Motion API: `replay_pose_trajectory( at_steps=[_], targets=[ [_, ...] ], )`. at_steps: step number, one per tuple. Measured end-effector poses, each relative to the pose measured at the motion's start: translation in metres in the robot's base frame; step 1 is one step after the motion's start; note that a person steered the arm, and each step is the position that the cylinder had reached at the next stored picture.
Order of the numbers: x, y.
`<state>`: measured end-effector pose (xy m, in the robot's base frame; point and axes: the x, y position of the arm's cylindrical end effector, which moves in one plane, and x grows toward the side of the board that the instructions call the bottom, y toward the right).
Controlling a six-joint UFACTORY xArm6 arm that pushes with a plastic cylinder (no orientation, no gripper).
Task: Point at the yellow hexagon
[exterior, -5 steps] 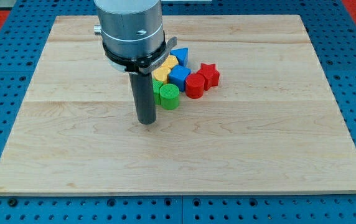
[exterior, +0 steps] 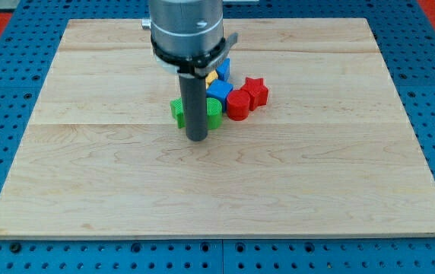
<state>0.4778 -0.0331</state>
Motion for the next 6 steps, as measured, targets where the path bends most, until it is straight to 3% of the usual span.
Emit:
replay_pose_trajectory(
  at_steps=[1,3,5,6],
  targets=[
    [0.015,0.06],
    [-0.09,0.159],
    [-0.245,0.104],
    [-0.243,0.034]
  ],
)
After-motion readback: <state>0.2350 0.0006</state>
